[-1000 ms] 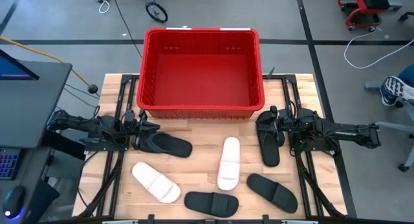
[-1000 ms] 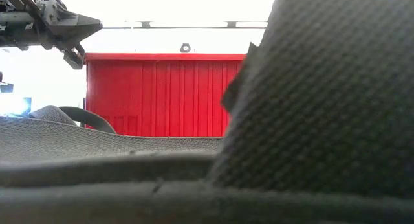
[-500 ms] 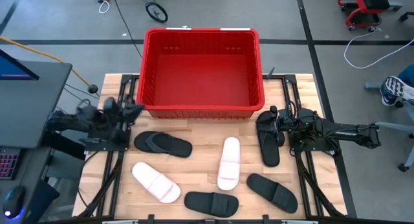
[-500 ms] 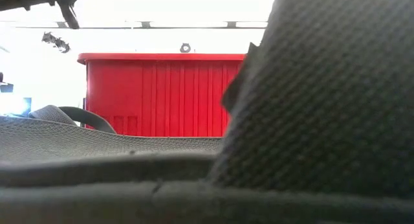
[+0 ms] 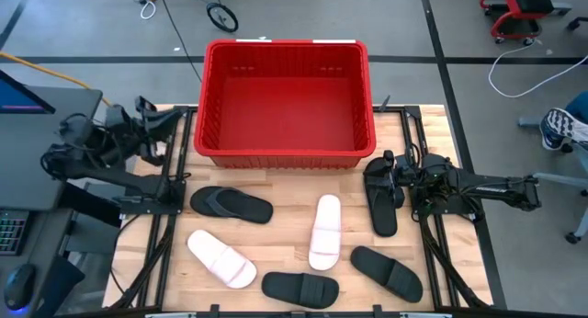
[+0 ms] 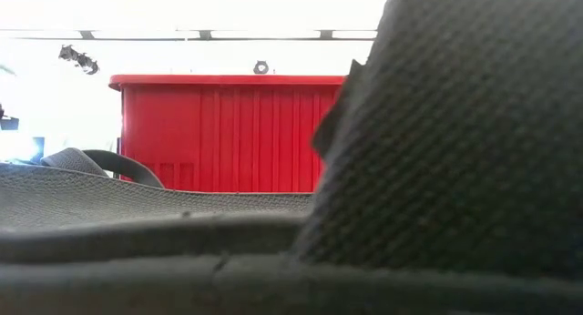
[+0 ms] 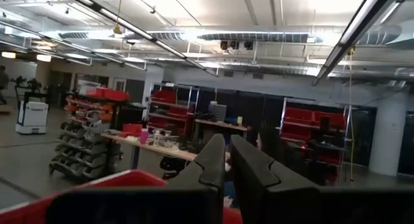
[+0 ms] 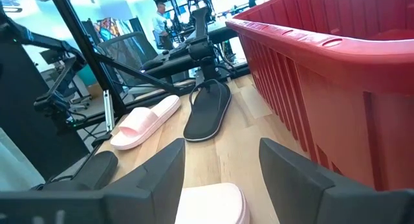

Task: Pick and place slides into bin
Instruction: Put the pink slide into the red bin

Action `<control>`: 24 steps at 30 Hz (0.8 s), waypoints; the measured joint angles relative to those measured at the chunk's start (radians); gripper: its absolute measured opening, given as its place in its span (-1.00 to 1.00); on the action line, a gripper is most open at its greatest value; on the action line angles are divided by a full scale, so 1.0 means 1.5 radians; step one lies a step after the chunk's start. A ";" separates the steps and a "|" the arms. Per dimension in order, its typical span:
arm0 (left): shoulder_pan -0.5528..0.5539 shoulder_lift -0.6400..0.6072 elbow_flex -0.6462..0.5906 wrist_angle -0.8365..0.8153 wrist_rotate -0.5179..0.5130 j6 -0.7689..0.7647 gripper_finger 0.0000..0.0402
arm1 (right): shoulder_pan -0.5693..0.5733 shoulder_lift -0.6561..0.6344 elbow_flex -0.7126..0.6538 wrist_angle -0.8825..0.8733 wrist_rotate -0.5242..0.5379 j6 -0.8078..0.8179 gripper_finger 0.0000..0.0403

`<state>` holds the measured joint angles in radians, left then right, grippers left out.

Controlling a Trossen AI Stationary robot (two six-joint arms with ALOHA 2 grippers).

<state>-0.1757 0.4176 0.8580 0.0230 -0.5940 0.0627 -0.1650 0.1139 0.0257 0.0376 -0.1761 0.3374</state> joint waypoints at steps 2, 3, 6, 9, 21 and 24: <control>0.000 0.017 0.031 0.002 0.000 0.020 -0.89 | 0.000 0.000 0.000 0.001 0.000 0.000 0.01; 0.000 0.024 0.044 0.002 0.000 0.037 -0.89 | 0.000 0.000 0.000 0.001 0.001 0.000 0.01; 0.000 0.041 0.073 0.002 0.001 0.073 -0.91 | 0.000 0.000 0.000 0.002 0.001 0.016 0.01; 0.000 0.050 0.091 0.001 0.001 0.076 -0.90 | 0.000 0.000 -0.001 0.026 -0.017 0.117 0.01; -0.001 0.054 0.097 0.004 0.002 0.015 -0.87 | 0.007 0.100 0.365 0.055 -0.045 -0.142 0.01; -0.001 0.054 0.097 -0.006 0.002 -0.024 -0.87 | 0.021 0.219 0.514 -0.106 -0.091 -0.163 0.01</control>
<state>-0.1764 0.4984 1.0035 0.0135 -0.5910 0.0267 -0.1340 0.4418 0.7963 -0.1211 -0.3130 0.0930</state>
